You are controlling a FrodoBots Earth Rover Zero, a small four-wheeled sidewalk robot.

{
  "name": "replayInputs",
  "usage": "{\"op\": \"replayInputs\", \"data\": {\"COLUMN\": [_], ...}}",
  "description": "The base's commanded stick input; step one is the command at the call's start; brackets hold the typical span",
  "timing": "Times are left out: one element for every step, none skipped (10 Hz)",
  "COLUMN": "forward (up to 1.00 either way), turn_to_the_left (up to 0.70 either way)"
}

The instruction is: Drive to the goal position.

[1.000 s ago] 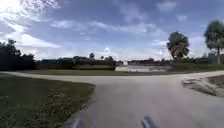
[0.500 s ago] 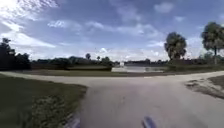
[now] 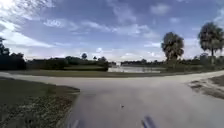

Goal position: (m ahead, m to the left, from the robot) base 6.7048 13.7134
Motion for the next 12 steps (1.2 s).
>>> {"op": "replayInputs", "data": {"forward": [0.69, 0.69, 0.69, 0.69, 0.69, 0.69, 0.69, 0.69, 0.69, 0.69, 0.69, 0.69], "turn_to_the_left": [0.03, 0.03, 0.03, 0.03, 0.03, 0.10, 0.24, 0.33, 0.33, 0.33, 0.33, 0.33]}}
